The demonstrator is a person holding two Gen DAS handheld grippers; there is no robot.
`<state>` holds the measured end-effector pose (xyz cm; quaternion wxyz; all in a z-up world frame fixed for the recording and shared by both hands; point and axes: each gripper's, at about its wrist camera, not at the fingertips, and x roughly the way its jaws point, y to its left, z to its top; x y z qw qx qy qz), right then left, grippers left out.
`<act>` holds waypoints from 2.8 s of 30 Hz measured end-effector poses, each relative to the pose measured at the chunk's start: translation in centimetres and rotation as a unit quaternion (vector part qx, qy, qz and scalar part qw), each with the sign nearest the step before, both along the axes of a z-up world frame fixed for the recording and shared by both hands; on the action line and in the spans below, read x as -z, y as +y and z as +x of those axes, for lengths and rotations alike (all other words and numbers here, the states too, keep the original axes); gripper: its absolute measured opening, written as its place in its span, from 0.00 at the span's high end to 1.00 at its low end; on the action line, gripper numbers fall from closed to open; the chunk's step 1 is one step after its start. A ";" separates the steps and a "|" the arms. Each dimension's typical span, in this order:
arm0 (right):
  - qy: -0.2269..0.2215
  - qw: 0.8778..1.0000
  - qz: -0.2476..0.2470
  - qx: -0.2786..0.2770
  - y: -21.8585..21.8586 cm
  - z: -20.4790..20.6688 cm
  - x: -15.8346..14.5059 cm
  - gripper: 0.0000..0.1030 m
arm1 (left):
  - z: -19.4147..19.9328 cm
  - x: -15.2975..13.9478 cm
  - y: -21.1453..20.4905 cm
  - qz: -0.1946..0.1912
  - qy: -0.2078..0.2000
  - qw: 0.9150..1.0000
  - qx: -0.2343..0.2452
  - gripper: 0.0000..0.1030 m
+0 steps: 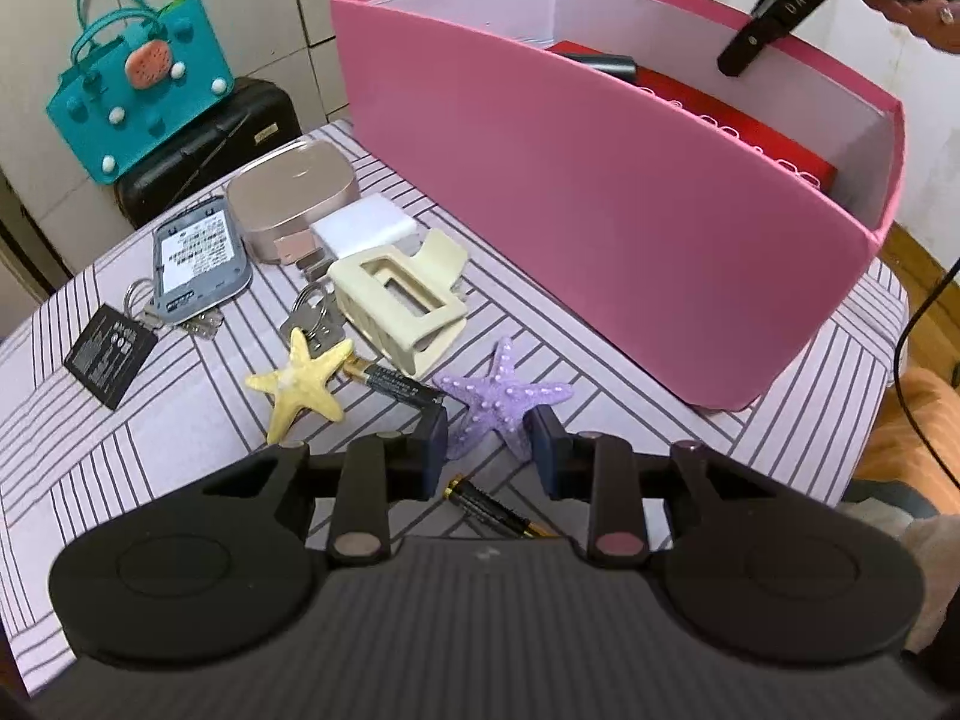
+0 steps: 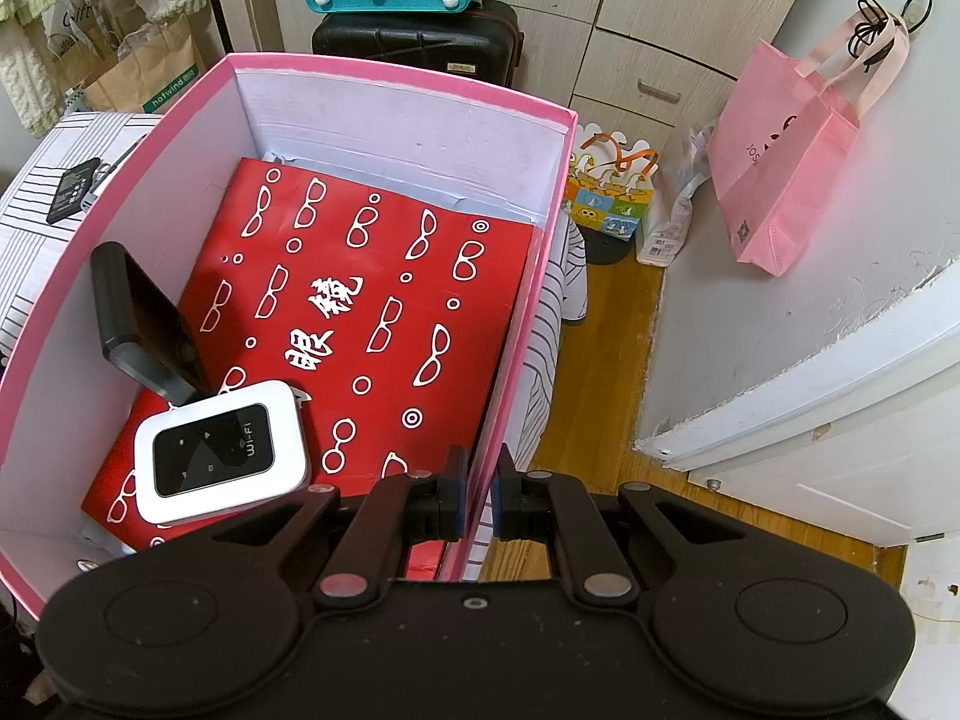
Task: Organize rigid objects
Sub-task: 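Move the left tool to the purple starfish and grasp it, then carry the purple starfish into the pink box and release it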
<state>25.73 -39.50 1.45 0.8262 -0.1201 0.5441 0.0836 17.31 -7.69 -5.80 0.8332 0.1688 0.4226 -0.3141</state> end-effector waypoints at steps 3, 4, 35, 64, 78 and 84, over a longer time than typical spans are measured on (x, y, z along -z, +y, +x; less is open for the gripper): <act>0.000 1.000 0.000 0.000 0.0 0.0 0.0 0.89 | 0.3 0.0 -0.2 -0.002 0.004 1.000 0.000 0.73; 0.000 1.000 0.000 0.000 0.0 0.0 -0.1 0.89 | 0.4 -0.1 -0.2 -0.002 0.005 1.000 0.002 0.74; -0.003 1.000 -0.002 -0.005 0.2 -0.2 -0.1 0.87 | -1.3 -0.6 -1.6 0.001 -0.006 1.000 0.023 0.52; -0.005 1.000 -0.002 -0.006 0.2 -0.3 -0.1 0.86 | 0.0 -2.4 0.8 -0.050 0.023 0.998 -0.025 0.65; -0.023 1.000 -0.003 0.005 0.1 -0.4 0.2 0.90 | 1.8 -13.5 0.5 -0.077 -0.035 0.996 -0.013 0.65; -0.022 1.000 0.000 0.005 0.0 -0.4 0.1 0.90 | 3.4 -14.6 -4.1 -0.078 -0.021 0.996 0.023 0.65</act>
